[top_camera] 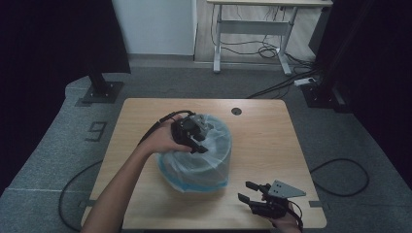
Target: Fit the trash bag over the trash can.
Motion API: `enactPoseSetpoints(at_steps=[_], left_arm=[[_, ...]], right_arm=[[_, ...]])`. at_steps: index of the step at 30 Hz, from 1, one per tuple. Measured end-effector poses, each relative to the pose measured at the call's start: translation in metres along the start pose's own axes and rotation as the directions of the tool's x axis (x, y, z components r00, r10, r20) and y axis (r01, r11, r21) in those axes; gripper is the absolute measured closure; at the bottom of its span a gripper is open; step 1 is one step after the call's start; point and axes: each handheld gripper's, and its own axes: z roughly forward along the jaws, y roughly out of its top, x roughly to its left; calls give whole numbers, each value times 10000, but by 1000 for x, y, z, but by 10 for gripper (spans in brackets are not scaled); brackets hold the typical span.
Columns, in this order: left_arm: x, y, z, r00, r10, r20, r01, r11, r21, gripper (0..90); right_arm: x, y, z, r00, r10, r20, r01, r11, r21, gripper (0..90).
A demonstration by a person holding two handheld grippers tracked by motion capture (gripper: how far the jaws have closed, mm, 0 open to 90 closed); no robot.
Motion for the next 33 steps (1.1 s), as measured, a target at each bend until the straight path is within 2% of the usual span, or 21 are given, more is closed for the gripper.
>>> enactPoseSetpoints(at_steps=[4, 7, 11, 12, 13, 17, 21, 22, 23, 26, 27, 30, 33], left_arm=[[0, -4, -10, 9999, -136, -83, 132, 9992, -384, 519], [-2, -9, -17, 9997, -244, 57, 247, 9975, -654, 524], [-7, -10, -13, 9998, -130, 127, 133, 9995, -274, 534], [-8, -9, -8, 9999, -79, 128, 78, 9999, 65, 542], [-8, -9, -8, 9999, -79, 128, 78, 9999, 65, 544], [-8, -4, 5, 10000, -66, 8, 66, 9976, 687, 555], [-6, 1, 15, 9998, -88, -186, 113, 9908, 1348, 566], [-5, 3, 18, 9996, -51, -267, 94, 9867, 1626, 567], [-5, 3, 18, 9996, -51, -267, 94, 9867, 1626, 567], [-5, 8, 25, 9996, 22, -287, 37, 9790, 2038, 567], [-5, 8, 25, 9996, 22, -287, 37, 9790, 2038, 567], [-6, 10, 32, 9997, 107, -217, -52, 9709, 2392, 566], [-5, 9, 33, 9997, 70, -216, -16, 9706, 2407, 563]], right_arm=[[0, 0, 1, 10000, -16, 22, 16, 10000, 73, 427], [1, 0, 1, 10000, -10, 23, 10, 10000, 65, 427], [1, 1, 2, 10000, -32, -8, 32, 10000, 54, 427], [1, 1, 3, 10000, -55, -20, 55, 10000, 57, 430], [1, 1, 3, 10000, -55, -20, 55, 10000, 57, 430], [2, 1, 4, 9999, -120, -60, 121, 9999, 73, 434], [1, 1, 1, 10000, -56, -7, 56, 10000, 7, 437], [0, 1, 0, 10000, -72, 27, 72, 10000, -8, 437], [0, 1, 0, 10000, -72, 27, 72, 10000, -8, 437], [0, 1, -1, 10000, -95, 18, 95, 10000, 0, 437], [0, 1, -1, 10000, -95, 18, 95, 10000, 0, 437], [0, 1, -1, 10000, -78, 21, 78, 10000, -9, 438], [-1, 1, -2, 10000, -83, 39, 83, 10000, 0, 438]])
